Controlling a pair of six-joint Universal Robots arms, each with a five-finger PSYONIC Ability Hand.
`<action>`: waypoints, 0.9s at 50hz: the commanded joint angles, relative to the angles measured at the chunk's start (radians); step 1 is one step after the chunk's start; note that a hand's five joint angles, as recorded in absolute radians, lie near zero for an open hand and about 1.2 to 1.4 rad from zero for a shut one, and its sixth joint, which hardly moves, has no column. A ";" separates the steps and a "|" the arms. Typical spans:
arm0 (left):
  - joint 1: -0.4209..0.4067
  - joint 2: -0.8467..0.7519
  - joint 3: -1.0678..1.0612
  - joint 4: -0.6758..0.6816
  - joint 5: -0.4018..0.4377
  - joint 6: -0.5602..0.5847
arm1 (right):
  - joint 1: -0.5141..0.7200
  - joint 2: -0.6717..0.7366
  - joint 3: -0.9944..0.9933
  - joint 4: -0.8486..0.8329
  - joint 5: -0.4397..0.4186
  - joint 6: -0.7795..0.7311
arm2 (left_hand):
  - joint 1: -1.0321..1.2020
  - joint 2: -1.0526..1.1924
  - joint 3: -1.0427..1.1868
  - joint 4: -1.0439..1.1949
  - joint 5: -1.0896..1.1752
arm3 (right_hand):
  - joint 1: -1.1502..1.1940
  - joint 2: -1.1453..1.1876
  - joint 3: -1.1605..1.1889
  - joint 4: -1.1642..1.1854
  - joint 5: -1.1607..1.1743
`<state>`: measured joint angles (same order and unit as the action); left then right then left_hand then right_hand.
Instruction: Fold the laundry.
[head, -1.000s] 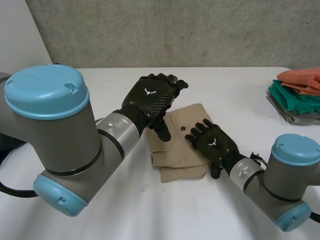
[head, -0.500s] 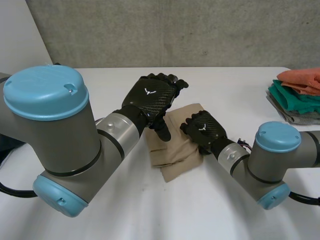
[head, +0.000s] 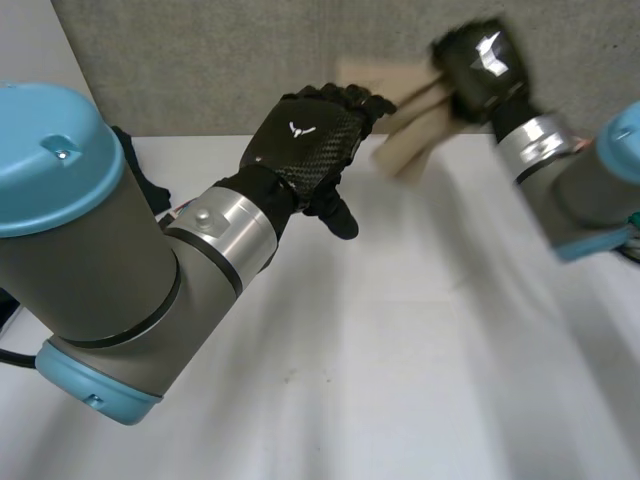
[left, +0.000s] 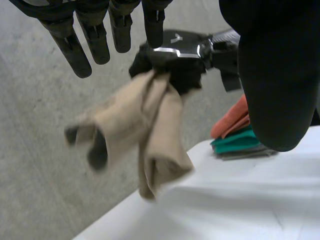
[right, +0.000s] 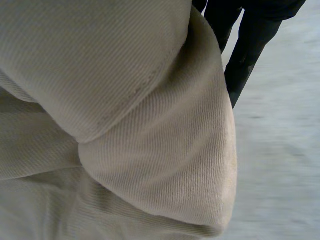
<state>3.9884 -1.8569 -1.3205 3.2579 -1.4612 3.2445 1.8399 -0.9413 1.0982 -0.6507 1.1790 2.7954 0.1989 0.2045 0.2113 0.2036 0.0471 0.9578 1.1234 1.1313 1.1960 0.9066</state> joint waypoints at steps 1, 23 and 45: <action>-0.005 0.010 0.000 0.006 0.055 0.000 | -0.223 0.024 -0.173 -0.078 -0.010 0.251 | -0.021 -0.026 -0.033 -0.025 -0.043 | 0.438 0.273 0.265 0.200 0.315; -0.017 -0.022 -0.009 0.008 0.070 0.004 | -0.671 0.455 -0.390 -0.104 -0.386 0.484 | -0.018 -0.023 -0.030 -0.022 -0.040 | 0.438 0.273 0.265 0.200 0.315; -0.015 -0.048 -0.022 0.003 0.067 0.000 | -0.699 0.546 -0.314 -0.130 -0.458 0.409 | -0.015 -0.020 -0.027 -0.019 -0.037 | 0.367 0.201 0.193 0.129 0.244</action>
<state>3.9744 -1.9062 -1.3380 3.2629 -1.3940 3.2443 1.1420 -0.3771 0.7678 -0.7924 0.7020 3.2116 0.1988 0.2045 0.2113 0.2036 0.0471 0.9578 1.1234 1.1409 1.2019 1.0395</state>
